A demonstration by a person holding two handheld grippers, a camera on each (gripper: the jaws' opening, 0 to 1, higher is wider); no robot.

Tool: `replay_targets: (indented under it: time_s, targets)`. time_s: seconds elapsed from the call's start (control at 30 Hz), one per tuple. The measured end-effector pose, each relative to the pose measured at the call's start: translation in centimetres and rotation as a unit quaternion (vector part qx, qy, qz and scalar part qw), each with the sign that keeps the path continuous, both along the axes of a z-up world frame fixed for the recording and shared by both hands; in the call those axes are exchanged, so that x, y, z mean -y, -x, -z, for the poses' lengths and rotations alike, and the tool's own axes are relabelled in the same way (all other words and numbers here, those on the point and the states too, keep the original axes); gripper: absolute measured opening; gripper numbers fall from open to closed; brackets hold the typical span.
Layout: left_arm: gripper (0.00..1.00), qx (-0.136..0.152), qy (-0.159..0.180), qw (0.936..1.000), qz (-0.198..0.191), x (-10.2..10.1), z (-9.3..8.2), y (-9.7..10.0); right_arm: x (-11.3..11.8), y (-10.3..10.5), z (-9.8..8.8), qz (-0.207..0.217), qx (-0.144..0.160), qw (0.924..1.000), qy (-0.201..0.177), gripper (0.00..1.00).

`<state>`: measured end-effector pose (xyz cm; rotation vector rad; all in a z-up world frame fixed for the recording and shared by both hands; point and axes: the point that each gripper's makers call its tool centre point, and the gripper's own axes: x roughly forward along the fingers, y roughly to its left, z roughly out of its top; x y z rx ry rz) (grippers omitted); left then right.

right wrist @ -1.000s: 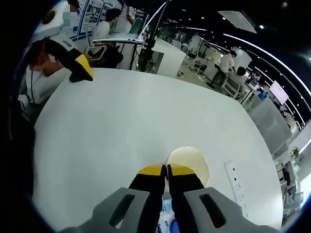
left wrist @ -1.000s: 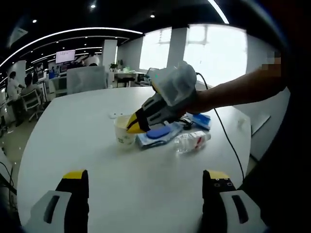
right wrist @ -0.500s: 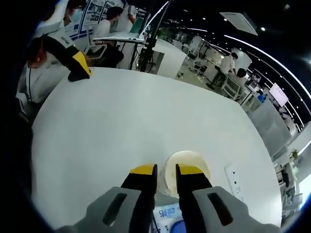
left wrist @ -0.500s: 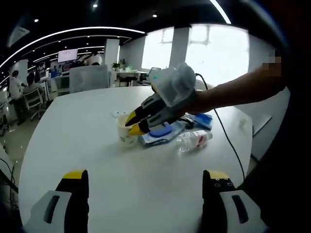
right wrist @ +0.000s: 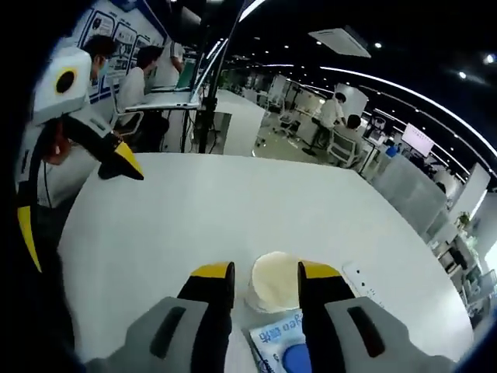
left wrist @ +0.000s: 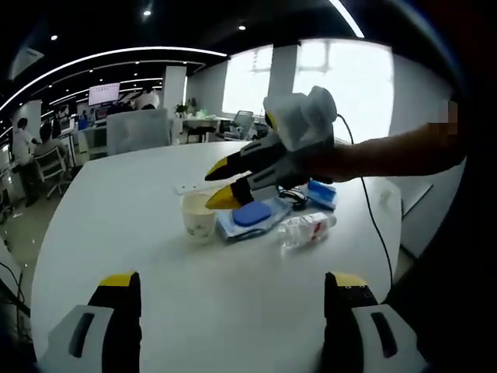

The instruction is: Arrange the tabletop items into an orderly group along one side of the table until the central work area is clear of visible clutter.

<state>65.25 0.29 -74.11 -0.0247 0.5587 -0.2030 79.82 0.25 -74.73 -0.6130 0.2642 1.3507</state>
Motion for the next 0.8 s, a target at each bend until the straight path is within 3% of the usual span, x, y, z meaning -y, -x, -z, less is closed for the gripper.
replay_targets:
  time_s: [0.3, 0.57, 0.8]
  targets:
    - [0.99, 0.009, -0.011, 0.9999, 0.006, 0.5, -0.6, -0.6, 4.2, -0.9, -1.8, 0.059, -0.027, 0.9969, -0.044, 0.46]
    - [0.99, 0.015, -0.008, 0.9998, 0.010, 1.3, -1.1, -1.6, 8.1, -1.0, -2.4, 0.097, -0.050, 0.9923, -0.059, 0.56]
    - [1.00, 0.026, 0.003, 0.9996, 0.012, 2.2, -1.9, -2.0, 12.2, -1.3, -3.1, 0.137, -0.067, 0.9848, -0.084, 0.64]
